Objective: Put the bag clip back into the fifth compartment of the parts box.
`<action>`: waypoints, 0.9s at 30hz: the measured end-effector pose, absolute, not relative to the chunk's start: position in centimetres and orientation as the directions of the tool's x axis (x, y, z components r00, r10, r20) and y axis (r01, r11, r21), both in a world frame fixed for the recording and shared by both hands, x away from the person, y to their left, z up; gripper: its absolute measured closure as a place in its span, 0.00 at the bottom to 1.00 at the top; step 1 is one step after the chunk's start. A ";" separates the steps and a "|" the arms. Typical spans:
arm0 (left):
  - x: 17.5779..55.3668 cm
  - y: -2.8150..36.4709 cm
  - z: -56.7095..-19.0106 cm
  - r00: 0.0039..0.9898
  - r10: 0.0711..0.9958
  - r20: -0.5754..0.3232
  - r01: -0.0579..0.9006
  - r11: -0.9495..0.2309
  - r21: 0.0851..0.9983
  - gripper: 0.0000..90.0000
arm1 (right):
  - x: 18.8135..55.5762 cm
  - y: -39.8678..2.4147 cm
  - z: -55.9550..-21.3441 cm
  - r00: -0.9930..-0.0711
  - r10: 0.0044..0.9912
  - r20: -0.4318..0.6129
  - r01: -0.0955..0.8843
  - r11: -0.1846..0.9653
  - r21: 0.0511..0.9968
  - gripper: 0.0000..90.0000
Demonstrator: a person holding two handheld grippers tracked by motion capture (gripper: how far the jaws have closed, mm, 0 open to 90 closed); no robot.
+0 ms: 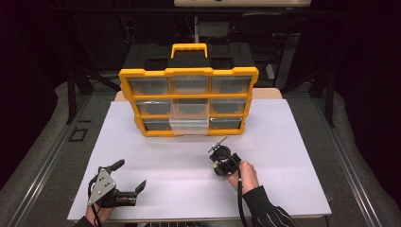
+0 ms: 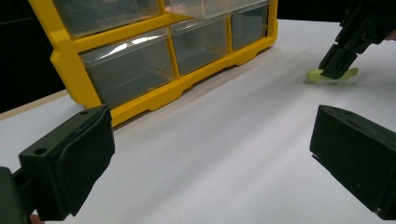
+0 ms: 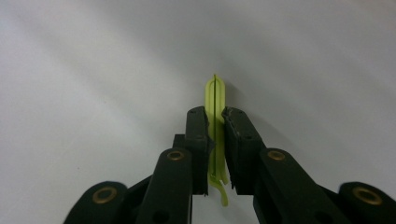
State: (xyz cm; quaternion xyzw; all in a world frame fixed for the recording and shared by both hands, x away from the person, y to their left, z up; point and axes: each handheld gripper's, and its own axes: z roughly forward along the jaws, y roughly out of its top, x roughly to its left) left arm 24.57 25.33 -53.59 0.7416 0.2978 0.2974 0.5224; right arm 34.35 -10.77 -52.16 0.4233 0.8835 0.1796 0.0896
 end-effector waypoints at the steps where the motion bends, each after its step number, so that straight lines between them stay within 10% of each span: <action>1: 24.6 25.3 -53.6 0.645 0.753 0.130 0.131 -0.277 0.952 0.00 | 34.4 -10.9 -52.1 -0.626 0.779 -0.013 0.712 0.579 0.396 0.89; 27: 24.6 25.3 -53.6 0.648 0.751 0.131 0.130 -0.278 0.952 0.00 | 35.6 -12.1 -50.2 -0.659 0.752 -0.013 0.687 0.609 0.396 0.89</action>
